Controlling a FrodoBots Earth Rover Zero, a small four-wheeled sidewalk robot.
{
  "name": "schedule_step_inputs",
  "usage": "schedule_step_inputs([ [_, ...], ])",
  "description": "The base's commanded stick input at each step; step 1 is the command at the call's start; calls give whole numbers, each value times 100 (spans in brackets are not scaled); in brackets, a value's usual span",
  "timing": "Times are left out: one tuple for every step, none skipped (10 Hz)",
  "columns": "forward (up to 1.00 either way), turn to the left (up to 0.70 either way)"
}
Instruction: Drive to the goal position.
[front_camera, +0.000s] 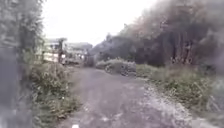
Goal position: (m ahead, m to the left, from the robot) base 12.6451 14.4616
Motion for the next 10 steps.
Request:
schedule_step_inputs([
  [70, 0],
  [70, 0],
  [70, 0],
  [70, 0],
  [70, 0],
  [70, 0],
  [70, 0],
  [70, 0],
  [70, 0],
  [70, 0],
])
